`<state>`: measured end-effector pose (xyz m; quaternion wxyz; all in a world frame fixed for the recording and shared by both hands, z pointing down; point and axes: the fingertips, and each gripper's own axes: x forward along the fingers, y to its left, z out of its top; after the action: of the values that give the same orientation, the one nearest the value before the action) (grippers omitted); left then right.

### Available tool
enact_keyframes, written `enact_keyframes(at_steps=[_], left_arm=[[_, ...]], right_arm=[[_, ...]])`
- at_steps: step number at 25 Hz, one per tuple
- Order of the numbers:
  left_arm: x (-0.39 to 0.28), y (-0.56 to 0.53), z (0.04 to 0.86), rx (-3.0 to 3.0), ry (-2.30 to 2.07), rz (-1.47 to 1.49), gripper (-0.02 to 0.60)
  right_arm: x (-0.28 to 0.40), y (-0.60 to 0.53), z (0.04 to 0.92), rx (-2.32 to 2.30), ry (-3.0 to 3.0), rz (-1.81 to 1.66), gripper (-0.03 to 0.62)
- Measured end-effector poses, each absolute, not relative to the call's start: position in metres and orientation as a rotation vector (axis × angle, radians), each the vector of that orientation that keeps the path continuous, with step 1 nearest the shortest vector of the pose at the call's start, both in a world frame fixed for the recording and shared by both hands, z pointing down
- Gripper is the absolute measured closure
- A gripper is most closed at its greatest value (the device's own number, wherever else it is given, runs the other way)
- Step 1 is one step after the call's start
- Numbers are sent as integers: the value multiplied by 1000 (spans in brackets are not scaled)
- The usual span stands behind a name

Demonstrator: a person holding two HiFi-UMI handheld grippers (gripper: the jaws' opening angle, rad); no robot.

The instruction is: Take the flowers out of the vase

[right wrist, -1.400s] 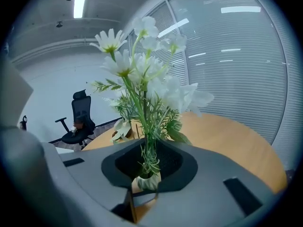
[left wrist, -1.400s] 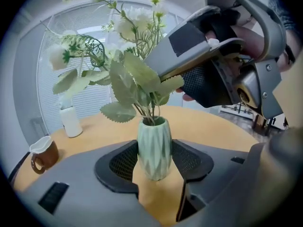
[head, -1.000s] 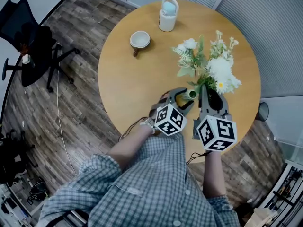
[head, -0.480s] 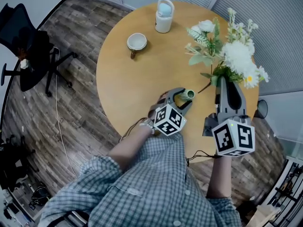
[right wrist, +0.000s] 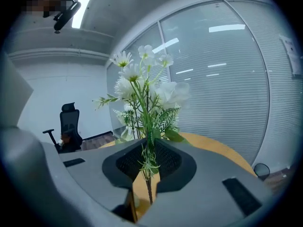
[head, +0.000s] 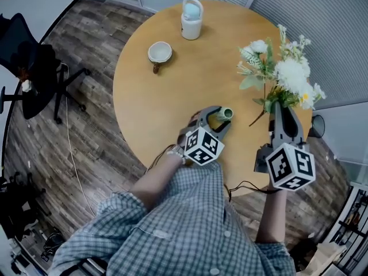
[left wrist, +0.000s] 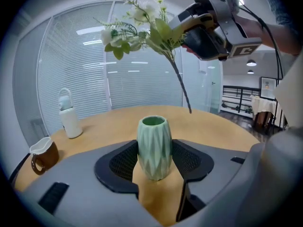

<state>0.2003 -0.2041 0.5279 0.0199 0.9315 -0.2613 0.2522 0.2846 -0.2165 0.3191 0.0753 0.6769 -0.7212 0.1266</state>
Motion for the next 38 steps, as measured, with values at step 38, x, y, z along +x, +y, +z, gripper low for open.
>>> enact_keyframes(at_steps=[38], left_arm=[[199, -201, 529, 2888, -804, 790, 345]], right_arm=[[301, -207, 562, 1739, -1840, 1171, 488]])
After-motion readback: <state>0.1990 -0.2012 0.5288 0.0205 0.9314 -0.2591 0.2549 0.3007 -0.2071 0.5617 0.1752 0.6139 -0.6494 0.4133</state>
